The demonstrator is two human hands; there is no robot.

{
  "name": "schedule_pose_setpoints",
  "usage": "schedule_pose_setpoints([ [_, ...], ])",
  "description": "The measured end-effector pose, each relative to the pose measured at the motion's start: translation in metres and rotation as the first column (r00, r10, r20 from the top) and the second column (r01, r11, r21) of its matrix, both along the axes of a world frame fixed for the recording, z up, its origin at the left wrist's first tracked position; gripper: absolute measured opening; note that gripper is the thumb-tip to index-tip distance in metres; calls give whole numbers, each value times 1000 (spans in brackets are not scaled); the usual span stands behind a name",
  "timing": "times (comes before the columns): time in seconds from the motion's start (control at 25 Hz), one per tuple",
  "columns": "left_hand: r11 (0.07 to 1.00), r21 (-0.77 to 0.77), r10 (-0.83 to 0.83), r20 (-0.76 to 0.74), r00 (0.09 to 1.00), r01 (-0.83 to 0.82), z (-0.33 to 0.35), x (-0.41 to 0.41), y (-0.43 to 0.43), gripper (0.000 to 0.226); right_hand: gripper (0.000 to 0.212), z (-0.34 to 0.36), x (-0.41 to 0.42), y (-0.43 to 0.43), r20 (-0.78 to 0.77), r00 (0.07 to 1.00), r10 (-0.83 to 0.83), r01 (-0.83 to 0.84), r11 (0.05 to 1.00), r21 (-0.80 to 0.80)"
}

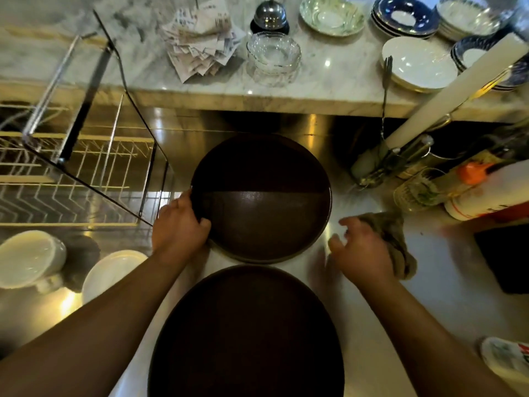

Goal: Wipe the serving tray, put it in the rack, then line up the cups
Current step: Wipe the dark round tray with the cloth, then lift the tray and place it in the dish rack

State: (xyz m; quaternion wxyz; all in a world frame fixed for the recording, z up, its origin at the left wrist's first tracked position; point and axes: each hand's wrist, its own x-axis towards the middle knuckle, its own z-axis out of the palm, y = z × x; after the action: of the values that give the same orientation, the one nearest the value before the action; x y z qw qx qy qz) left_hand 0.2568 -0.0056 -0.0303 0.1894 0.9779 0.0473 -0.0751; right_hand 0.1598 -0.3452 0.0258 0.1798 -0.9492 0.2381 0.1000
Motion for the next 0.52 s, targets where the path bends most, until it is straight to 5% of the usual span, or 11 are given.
schedule_pose_setpoints([
  [0.08,986,-94,131,-91,987,-139,2,-5,0,71,42,-6,24,17,-129,955,-266,295,890,346],
  [0.16,958,-165,200,-202,959,-235,0,-9,0,60,39,-15,39,21,-265,881,-393,474,711,519],
  [0.52,885,-335,240,-265,934,-323,-3,-8,1,38,18,-25,50,9,-270,868,-416,490,641,591],
])
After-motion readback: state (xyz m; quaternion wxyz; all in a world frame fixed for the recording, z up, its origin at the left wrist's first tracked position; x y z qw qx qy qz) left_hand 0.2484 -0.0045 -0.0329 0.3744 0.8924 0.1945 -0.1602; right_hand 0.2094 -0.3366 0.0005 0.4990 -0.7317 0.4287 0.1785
